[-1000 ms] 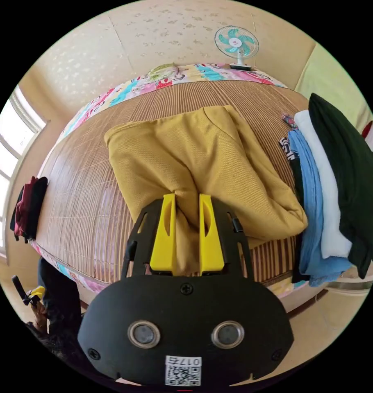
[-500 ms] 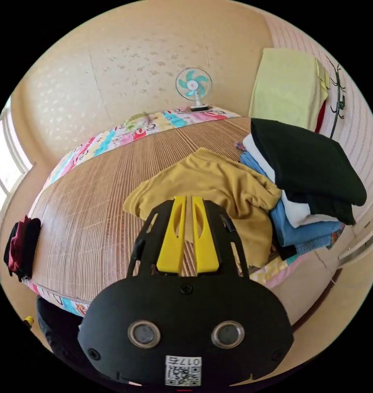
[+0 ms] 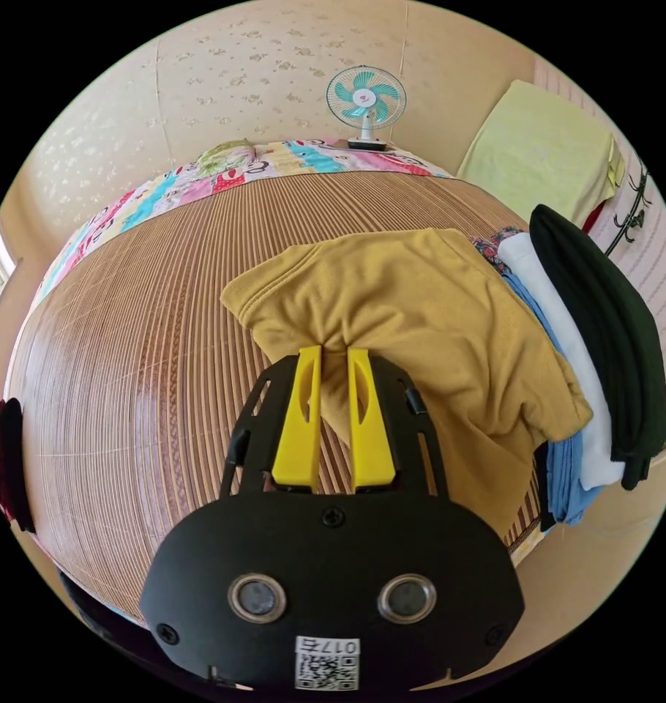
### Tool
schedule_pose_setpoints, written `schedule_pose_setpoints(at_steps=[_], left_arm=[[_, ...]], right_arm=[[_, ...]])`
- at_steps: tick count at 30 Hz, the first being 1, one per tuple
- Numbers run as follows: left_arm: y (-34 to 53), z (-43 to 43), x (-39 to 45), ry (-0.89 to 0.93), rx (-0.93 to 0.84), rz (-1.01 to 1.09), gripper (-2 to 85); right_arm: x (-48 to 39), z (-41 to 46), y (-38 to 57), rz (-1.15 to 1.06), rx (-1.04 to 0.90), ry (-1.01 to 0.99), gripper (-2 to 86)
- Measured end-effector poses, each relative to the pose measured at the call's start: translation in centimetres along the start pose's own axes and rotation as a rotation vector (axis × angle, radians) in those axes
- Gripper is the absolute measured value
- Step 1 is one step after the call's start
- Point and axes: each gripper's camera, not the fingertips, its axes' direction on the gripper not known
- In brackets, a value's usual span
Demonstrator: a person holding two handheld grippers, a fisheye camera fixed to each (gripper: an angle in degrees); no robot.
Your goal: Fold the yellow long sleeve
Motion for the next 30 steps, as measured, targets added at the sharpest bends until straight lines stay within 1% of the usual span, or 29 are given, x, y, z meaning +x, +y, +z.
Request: schedule_pose_setpoints(at_steps=[5,7,10,13,15,16,17,18,19,20,22,23,24,25,27,30], left_arm=[[0.9,-0.8,2.5,-0.064,0.019,-0.044,7.9],[1.2,-1.3,3.4,-0.095,0.037,-0.046,8.0],[1.7,-2.4,4.6,-0.112,0.094,-0.015,11.1],[1.9,-3.5,5.8,-0.158,0.154,0.008,11.6],[2.2,-4.2,6.4,-0.18,0.19,0.008,11.6],[2.5,-4.8,6.8,-0.18,0.209,-0.003,11.7],[2.6,-5.4,7.2,-0.176,0.222,-0.004,11.7],[2.7,-5.8,7.5,-0.178,0.228,0.003,11.6],[2.9,-6.6,8.1,-0.2,0.242,0.027,11.6],[3.1,-7.5,8.7,-0.243,0.259,0.061,11.7],[3.4,-8.8,9.7,-0.317,0.294,0.123,11.7],[3.6,-9.7,10.3,-0.356,0.317,0.161,11.7],[3.6,-10.1,10.5,-0.373,0.324,0.178,11.6],[3.4,-10.8,10.8,-0.398,0.327,0.201,11.6],[2.9,-11.8,11.2,-0.404,0.317,0.232,11.5],[1.9,-13.2,11.6,-0.415,0.295,0.299,10.5]], right_arm=[[-0.2,1.8,-3.7,0.029,0.042,-0.059,6.4],[-1.5,2.1,-5.1,0.003,0.048,-0.03,6.2],[-3.3,1.9,-6.5,-0.015,0.047,0.007,6.1],[-5.6,1.1,-7.7,-0.043,0.052,0.055,5.9],[-7.7,-0.1,-8.3,-0.109,0.071,0.104,5.7],[-9.4,-0.9,-8.3,-0.212,0.083,0.161,5.3],[-10.2,-1.4,-8.4,-0.266,0.082,0.187,5.0],[-11.7,-2.8,-8.8,-0.351,0.043,0.235,4.3],[-13.0,-4.8,-9.4,-0.393,0.025,0.251,3.3],[-13.5,-6.1,-9.5,-0.396,0.048,0.242,3.1],[-14.6,-14.1,-8.1,-0.42,0.282,0.149,2.6],[-14.5,-16.2,-7.5,-0.416,0.343,0.117,2.5],[-14.2,-20.1,-6.5,-0.38,0.427,0.047,2.3],[-13.6,-23.5,-5.8,-0.346,0.443,-0.035,2.1],[-13.2,-27.8,-4.4,-0.386,0.432,-0.141,1.5],[-13.1,-34.1,-1.0,-0.469,0.479,-0.169,0.8]])
